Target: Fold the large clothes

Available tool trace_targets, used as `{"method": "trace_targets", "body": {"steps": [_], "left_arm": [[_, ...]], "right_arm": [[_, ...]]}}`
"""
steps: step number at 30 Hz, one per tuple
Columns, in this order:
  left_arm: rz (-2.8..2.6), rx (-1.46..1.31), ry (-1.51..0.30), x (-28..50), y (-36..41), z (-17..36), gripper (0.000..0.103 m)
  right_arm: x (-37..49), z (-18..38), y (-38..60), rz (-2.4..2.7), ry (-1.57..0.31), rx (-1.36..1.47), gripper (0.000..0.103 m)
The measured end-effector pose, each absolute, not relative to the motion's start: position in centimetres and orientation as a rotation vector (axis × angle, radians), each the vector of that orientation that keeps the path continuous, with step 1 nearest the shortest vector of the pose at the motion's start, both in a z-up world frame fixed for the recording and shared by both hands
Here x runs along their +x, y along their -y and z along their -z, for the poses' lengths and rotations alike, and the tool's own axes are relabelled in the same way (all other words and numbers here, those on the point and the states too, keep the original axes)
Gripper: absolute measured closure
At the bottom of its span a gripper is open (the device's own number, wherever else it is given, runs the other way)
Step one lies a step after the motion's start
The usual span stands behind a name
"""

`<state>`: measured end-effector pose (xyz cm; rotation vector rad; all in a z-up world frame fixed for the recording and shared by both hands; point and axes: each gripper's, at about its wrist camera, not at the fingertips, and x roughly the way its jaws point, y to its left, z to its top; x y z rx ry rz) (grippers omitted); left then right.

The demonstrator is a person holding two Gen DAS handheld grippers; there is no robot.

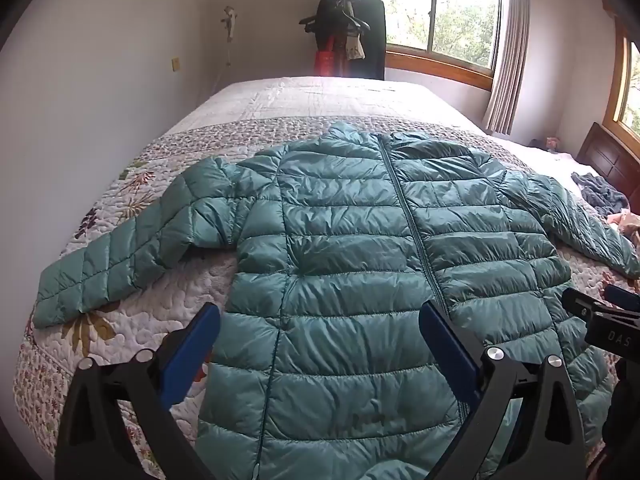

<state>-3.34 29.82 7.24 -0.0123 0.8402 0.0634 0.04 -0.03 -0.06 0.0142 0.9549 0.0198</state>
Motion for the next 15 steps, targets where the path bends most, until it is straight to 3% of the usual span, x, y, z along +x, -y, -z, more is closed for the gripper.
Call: {"method": "trace_targets", "body": {"steps": [15], "left_arm": [[-0.059, -0.004, -0.847, -3.2, -29.8, -7.2, 0.004]], "right_arm": [[0.3, -0.4, -0.2, -0.009, -0.927, -0.033, 0.003]]}}
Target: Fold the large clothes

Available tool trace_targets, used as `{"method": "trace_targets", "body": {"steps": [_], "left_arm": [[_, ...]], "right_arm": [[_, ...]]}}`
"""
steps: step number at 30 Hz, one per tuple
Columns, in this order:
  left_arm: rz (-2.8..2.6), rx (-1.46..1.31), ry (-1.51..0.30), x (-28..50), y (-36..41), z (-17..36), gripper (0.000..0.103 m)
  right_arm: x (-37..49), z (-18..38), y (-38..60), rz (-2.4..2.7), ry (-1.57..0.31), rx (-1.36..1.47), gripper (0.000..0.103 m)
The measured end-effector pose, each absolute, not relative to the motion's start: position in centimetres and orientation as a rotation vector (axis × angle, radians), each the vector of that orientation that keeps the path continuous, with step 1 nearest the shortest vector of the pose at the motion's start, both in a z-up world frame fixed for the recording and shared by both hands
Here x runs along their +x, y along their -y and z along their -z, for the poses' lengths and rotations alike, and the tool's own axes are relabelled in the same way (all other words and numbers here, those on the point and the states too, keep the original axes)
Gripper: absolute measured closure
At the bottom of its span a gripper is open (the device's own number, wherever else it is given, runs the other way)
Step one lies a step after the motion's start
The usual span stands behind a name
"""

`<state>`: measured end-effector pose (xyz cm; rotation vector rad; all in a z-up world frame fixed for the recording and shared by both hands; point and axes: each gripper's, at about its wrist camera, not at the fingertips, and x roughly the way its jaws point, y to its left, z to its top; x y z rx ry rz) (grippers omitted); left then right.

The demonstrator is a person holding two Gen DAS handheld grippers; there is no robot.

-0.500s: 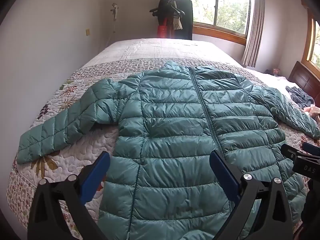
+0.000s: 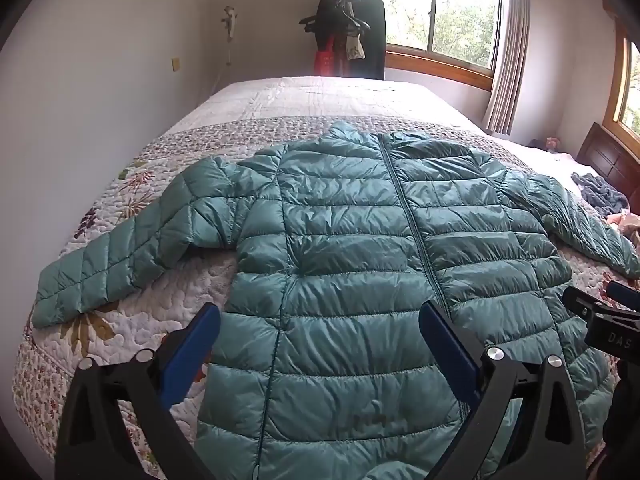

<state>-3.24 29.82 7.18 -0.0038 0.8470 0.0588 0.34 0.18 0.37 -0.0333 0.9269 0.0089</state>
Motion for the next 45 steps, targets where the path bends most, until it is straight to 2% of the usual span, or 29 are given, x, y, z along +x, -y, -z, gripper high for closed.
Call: {"method": "trace_targets", "body": {"steps": [45], "left_arm": [[-0.069, 0.009, -0.838, -3.4, -29.5, -6.9, 0.004]], "right_arm": [[0.4, 0.8, 0.1, 0.005, -0.938, -0.010, 0.003]]}}
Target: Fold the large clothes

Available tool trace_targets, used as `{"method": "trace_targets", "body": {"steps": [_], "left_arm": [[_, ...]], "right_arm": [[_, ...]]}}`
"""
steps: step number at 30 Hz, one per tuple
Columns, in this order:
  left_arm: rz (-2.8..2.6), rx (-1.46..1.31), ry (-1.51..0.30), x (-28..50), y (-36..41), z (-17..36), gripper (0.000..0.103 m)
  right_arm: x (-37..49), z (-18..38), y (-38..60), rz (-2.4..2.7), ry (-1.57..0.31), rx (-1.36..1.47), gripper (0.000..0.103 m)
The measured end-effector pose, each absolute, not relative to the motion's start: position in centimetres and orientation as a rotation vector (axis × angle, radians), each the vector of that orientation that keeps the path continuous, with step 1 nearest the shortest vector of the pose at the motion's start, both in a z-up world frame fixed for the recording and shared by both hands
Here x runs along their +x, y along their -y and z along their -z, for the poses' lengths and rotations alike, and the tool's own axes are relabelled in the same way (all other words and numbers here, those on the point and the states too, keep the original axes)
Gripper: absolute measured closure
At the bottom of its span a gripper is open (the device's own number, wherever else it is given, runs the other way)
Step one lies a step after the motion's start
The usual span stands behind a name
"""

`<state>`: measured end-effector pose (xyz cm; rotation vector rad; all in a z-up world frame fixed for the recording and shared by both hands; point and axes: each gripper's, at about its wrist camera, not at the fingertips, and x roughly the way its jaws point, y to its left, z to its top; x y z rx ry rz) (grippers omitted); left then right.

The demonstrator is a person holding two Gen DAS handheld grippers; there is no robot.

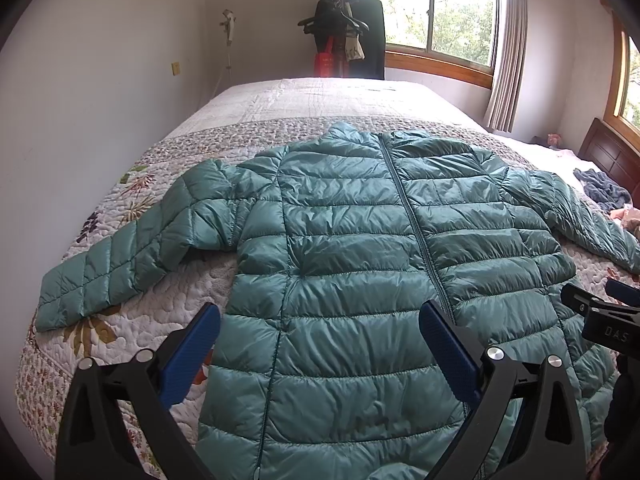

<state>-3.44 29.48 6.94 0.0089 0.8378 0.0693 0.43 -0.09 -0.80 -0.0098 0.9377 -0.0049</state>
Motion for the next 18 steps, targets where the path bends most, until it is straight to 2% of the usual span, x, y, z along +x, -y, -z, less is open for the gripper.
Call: {"method": "trace_targets", "body": {"steps": [18], "left_arm": [[-0.071, 0.011, -0.837, -3.46, -29.49, -6.89, 0.004]], "right_arm": [[0.23, 0.53, 0.19, 0.000, -0.926, -0.016, 0.003]]}}
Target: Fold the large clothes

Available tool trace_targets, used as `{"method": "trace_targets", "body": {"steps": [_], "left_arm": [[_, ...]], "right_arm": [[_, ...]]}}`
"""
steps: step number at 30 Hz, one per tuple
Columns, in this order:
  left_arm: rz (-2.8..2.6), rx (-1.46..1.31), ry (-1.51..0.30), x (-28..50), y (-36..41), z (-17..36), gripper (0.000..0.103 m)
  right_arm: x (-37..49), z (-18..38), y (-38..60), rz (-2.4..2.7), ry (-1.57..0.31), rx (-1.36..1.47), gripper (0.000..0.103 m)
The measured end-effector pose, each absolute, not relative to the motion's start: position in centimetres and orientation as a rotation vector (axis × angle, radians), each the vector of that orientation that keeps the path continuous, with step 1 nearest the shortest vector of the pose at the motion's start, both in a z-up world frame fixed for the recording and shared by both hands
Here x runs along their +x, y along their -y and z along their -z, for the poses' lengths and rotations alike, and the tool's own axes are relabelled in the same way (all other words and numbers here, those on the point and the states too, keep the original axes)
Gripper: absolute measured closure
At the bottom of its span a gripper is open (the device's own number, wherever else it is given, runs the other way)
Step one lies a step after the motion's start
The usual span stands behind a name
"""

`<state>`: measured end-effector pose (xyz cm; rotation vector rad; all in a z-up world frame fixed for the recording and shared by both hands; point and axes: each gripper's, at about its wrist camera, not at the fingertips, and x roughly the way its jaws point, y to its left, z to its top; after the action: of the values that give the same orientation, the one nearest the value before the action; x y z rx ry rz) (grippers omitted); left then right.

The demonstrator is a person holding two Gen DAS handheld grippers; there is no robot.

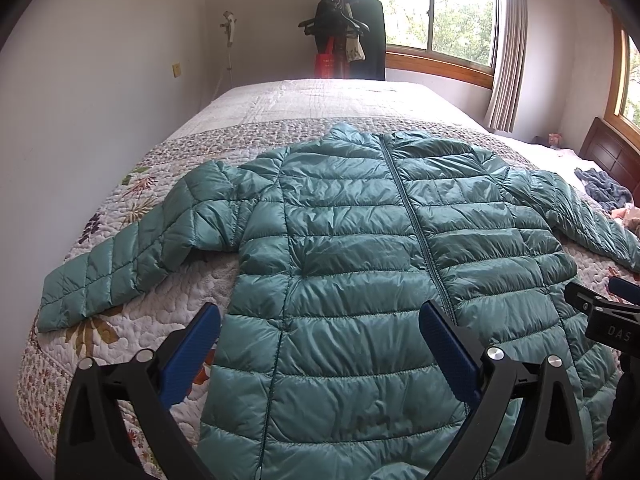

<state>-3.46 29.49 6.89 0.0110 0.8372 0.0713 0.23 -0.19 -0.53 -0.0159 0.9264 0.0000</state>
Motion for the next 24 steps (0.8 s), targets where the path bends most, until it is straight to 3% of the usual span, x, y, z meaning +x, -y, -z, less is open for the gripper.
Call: {"method": "trace_targets", "body": {"steps": [24], "left_arm": [[-0.072, 0.013, -0.835, -3.51, -29.31, -6.96, 0.004]], "right_arm": [[0.27, 0.29, 0.16, 0.001, -0.921, -0.016, 0.003]]}}
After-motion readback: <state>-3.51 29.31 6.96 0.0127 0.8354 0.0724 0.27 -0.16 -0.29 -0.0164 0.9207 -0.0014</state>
